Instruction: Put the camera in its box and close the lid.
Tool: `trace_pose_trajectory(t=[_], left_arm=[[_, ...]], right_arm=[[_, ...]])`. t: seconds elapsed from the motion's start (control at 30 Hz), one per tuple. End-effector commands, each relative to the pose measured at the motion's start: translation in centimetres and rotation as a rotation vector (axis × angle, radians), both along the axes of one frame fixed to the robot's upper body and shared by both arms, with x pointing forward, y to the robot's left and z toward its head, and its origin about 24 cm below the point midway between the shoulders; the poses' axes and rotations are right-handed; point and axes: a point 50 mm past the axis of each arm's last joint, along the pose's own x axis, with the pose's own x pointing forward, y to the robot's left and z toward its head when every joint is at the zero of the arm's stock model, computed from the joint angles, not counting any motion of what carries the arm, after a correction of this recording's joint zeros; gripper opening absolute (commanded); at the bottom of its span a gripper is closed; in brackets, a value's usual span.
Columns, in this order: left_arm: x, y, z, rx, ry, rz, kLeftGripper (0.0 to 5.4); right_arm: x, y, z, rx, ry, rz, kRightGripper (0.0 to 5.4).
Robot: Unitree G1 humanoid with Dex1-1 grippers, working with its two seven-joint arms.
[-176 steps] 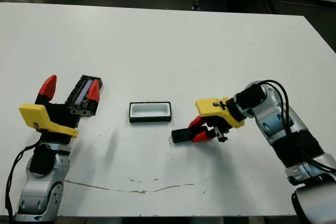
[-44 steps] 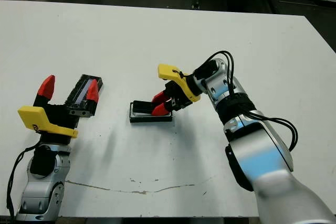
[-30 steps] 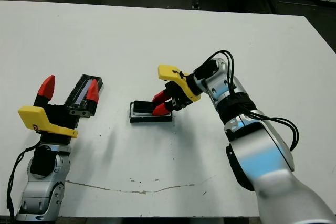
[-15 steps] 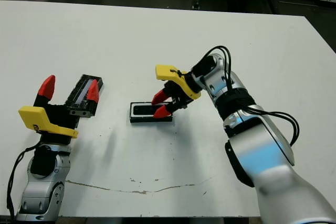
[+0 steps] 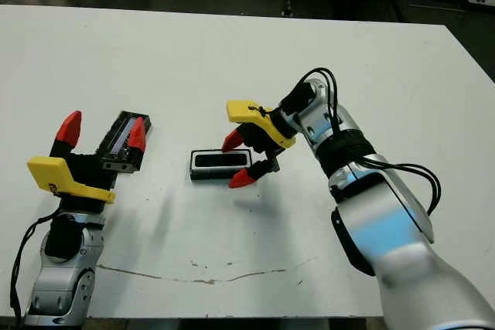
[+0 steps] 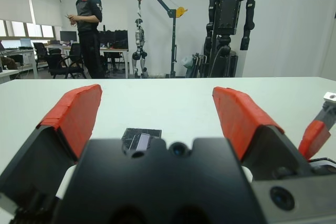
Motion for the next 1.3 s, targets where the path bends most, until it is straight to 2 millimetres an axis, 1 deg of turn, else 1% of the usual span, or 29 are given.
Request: trace_pose_trajectory(t=[0.03,0.2,0.37,0.53,0.63,0.7,0.77,0.83,0.97,1.03,1.2,1.3], left_arm=[[-0.1,0.0,-0.3,-0.009,0.020,-0.002,5.40],[-0.1,0.0,-0.4,0.003,0.028,0.004,5.40],[-0.1,0.0,-0.4,0.003,0.030,0.003,5.40],[-0.1,0.1,-0.4,0.012,0.020,0.002,5.40],[-0.1,0.2,-0.4,0.009,0.023,0.008,5.40],[-0.1,0.2,-0.4,0.021,0.026,0.009,5.40],[-0.1,0.4,-0.2,0.041,0.031,0.015,5.40],[-0.1,0.6,-0.1,0.054,0.038,0.023,5.40],[0.0,1.1,0.2,0.101,0.054,0.045,5.40],[0.0,1.4,0.4,0.129,0.060,0.053,5.40],[0.2,2.1,1.3,0.202,0.084,0.056,5.40],[0.3,2.3,1.7,0.238,0.106,0.057,5.40]], right_arm=[[0.8,-1.7,0.8,0.003,-0.036,-0.103,5.39],[1.1,-2.2,2.7,0.079,-0.083,-0.119,5.39],[0.9,-2.7,3.8,0.169,-0.088,-0.120,5.39],[0.7,-3.7,4.7,0.279,-0.119,-0.191,5.39],[0.5,-4.6,5.5,0.374,-0.147,-0.288,5.39],[0.2,-5.3,6.0,0.445,-0.138,-0.412,5.39],[-0.5,-6.0,6.4,0.517,-0.181,-0.496,5.39],[-1.2,-6.5,6.6,0.576,-0.232,-0.544,5.39],[-2.9,-7.5,6.0,0.703,-0.347,-0.691,5.39],[-3.8,-7.9,5.6,0.741,-0.401,-0.771,5.39],[-6.1,-9.1,4.3,0.860,-0.362,-0.936,5.39],[-7.6,-9.4,3.4,0.903,-0.412,-1.067,5.39]])
